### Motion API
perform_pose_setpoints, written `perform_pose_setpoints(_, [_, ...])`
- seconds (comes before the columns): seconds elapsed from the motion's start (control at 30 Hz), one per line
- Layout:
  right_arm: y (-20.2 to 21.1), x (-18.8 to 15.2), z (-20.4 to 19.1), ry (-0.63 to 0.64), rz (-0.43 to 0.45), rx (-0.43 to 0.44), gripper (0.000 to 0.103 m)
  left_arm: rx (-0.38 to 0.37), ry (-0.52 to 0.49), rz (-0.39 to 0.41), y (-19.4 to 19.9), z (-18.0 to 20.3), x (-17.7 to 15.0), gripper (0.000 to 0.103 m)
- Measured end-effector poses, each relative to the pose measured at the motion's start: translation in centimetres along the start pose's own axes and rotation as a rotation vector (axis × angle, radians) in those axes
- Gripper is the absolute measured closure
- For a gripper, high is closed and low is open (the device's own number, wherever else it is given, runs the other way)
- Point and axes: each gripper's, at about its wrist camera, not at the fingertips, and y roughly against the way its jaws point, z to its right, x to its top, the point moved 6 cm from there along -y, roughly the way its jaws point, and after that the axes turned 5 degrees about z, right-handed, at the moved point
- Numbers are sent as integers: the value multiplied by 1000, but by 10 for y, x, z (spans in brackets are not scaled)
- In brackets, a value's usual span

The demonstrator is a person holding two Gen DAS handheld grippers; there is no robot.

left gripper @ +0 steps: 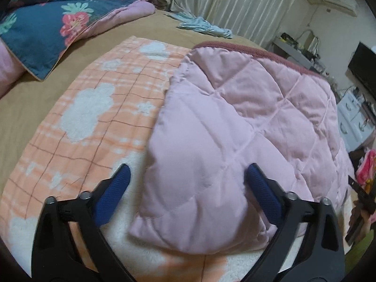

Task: Fold large clothes
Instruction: 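Grasp the folded edge with the right tool and smooth it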

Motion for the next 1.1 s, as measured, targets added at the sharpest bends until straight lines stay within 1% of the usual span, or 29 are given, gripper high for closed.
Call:
perform_pose_setpoints(0.03, [-2, 0, -2, 7, 0, 2, 11, -6, -21, 4, -1, 8, 0, 53])
perform_pose_setpoints(0.07, [-3, 0, -4, 10, 2, 9, 19, 16, -52, 16, -2, 14, 2, 66])
perform_pose_setpoints(0.1, [-4, 1, -6, 12, 4, 19, 28, 32, -80, 24, -1, 19, 2, 75])
perform_pose_setpoints(0.13, [-3, 3, -8, 18, 10, 15, 38, 55, -119, 44, 0, 28, 4, 85])
perform_pose_setpoints(0.17, [-2, 6, -10, 32, 16, 13, 56, 72, -139, 58, 1, 34, 7, 88])
perform_pose_setpoints(0.2, [-1, 8, -13, 42, 22, 13, 68, 85, -154, 77, 4, 39, 12, 89])
perform_pose_setpoints(0.27, [5, 17, -17, 42, 47, -1, 79, 89, -145, 111, 6, 42, 24, 91])
perform_pose_setpoints(0.3, [9, 24, -20, 39, 74, -16, 82, 92, -138, 127, 8, 43, 32, 91])
perform_pose_setpoints(0.4, [15, 42, -23, 20, 136, -34, 85, 114, -140, 154, 5, 46, 53, 91])
perform_pose_setpoints(0.5, [5, 54, -20, 6, 141, -47, 85, 142, -145, 153, -6, 48, 66, 91])
perform_pose_setpoints(0.67, [-21, 56, -17, 24, 107, -84, 85, 194, -165, 109, -37, 50, 70, 91])
perform_pose_setpoints(0.83, [-39, 59, -14, 16, 86, -89, 85, 247, -179, 70, -63, 47, 70, 91])
perform_pose_setpoints(1.1, [-63, 54, -10, -1, 37, -89, 84, 273, -175, 41, -86, 43, 73, 91])
